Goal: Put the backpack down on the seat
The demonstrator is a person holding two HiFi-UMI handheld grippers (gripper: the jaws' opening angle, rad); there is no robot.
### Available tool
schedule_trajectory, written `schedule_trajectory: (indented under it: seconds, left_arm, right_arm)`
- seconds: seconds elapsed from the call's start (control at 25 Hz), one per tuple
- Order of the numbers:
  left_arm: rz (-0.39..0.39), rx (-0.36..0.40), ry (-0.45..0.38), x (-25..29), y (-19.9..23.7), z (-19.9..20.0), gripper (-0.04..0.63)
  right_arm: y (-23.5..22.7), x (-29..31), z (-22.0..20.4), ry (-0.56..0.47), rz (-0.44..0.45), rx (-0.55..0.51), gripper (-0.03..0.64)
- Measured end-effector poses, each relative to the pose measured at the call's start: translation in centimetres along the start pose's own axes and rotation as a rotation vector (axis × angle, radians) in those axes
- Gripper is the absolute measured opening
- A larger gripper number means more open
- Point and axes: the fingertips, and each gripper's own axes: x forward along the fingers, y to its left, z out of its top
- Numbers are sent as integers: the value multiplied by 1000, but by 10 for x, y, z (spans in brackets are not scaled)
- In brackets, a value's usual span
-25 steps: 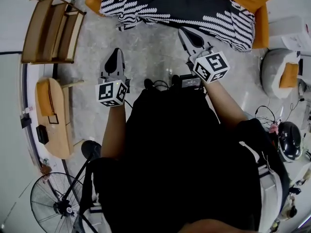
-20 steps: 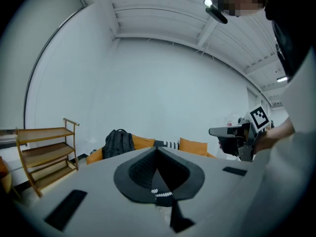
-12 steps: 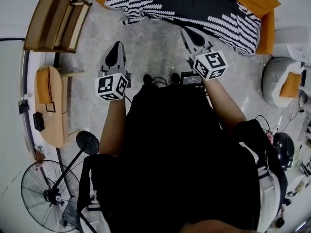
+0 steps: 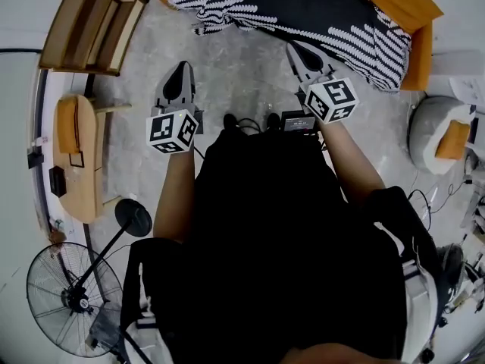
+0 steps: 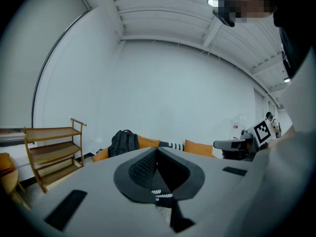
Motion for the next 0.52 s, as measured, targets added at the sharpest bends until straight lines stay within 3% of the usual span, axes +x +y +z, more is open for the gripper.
schedule_trajectory:
  seconds: [0.52]
  left_arm:
    - [-7,-26,11,0,-7,-2,15]
  right_arm:
    - [-4,2,-10,45,23,10,32]
